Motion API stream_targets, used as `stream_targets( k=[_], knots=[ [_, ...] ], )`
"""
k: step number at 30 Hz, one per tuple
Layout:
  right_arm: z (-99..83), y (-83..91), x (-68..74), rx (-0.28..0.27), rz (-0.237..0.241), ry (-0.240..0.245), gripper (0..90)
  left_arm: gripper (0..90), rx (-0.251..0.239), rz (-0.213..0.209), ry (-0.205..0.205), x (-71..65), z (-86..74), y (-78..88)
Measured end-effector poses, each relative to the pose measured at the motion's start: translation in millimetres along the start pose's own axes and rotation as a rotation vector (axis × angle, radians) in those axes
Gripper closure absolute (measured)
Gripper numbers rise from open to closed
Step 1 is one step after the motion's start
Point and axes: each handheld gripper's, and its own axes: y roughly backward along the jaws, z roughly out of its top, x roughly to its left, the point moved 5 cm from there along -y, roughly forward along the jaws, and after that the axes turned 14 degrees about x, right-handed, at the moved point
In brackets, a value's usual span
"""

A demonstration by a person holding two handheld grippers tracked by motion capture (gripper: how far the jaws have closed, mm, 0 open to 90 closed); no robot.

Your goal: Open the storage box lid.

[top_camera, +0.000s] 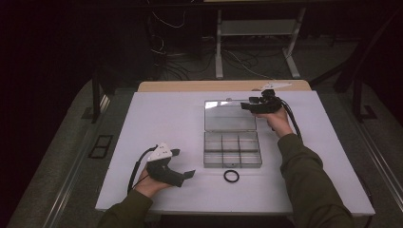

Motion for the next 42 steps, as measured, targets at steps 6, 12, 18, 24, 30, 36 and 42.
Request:
stream_targets(
  k=[6, 12, 18, 24, 30, 36, 42],
  knots=[
    [-2.8, -4.5, -2.2, 0.013, 0.005, -0.012, 40.2, 0.0, 0.003, -0.001, 0.0, 0.0, -0.3, -0.5],
    [-4.9, -7.7, -2.8, 0.026, 0.007, -0.018, 38.0, 0.0, 0.002, -0.002, 0.002, 0.3, -0.6, -0.9],
    [-8.4, -12.9, -4.1, 0.049, -0.002, -0.012, 36.7, 0.0, 0.006, -0.001, 0.002, 0.4, -0.8, -0.8],
    [-11.6, -16.9, -5.2, 0.061, 0.002, -0.02, 36.2, 0.0, 0.003, -0.002, 0.002, 0.3, -0.7, -0.9],
    [-14.1, -20.5, -5.6, 0.073, 0.012, -0.033, 35.1, 0.0, 0.003, -0.002, 0.002, 0.4, -0.7, -0.9],
    [-16.6, -23.2, -5.9, 0.086, 0.016, -0.046, 34.7, 0.0, 0.004, -0.004, 0.003, 0.1, -0.7, -1.0],
    [-17.9, -24.9, -6.5, 0.093, 0.017, -0.046, 34.6, 0.0, 0.005, -0.004, 0.002, 0.1, -0.8, -1.0]
  ],
)
